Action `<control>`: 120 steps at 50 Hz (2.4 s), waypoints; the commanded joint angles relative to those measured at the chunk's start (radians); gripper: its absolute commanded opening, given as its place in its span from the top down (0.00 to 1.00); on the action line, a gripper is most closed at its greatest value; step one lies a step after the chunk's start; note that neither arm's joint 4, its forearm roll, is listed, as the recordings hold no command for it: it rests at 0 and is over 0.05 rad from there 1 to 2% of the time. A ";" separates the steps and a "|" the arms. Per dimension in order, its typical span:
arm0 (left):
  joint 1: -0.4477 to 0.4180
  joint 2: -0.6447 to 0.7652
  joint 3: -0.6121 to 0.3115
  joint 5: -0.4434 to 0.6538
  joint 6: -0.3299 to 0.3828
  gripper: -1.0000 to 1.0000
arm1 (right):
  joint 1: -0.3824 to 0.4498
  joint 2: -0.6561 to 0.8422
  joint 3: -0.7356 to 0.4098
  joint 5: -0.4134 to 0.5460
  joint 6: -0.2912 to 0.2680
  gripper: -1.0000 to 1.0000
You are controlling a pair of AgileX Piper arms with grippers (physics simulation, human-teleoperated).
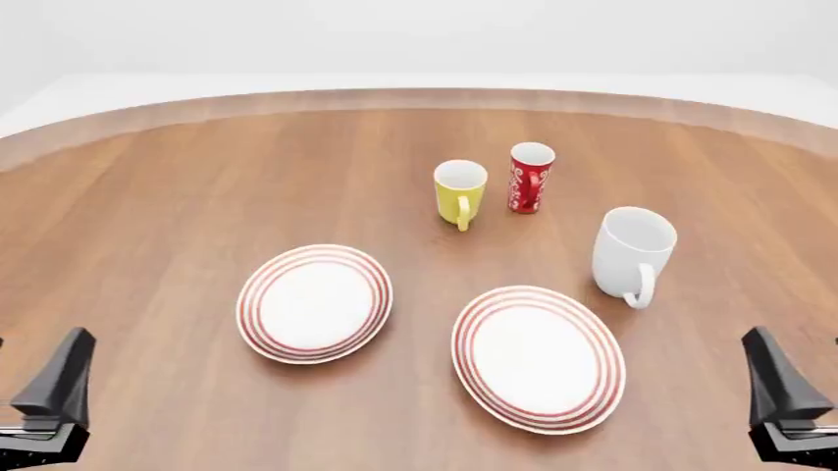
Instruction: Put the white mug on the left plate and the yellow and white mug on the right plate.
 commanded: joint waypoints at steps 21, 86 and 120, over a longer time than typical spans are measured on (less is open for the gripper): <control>0.000 0.000 0.000 0.000 0.000 0.00 | 0.006 0.154 -0.007 -0.130 -0.001 0.00; 0.000 0.000 0.000 0.000 0.000 0.00 | 0.015 1.104 -0.030 -0.975 0.035 0.00; 0.000 0.000 0.000 0.000 0.000 0.00 | -0.005 1.464 -0.096 -1.202 0.041 0.00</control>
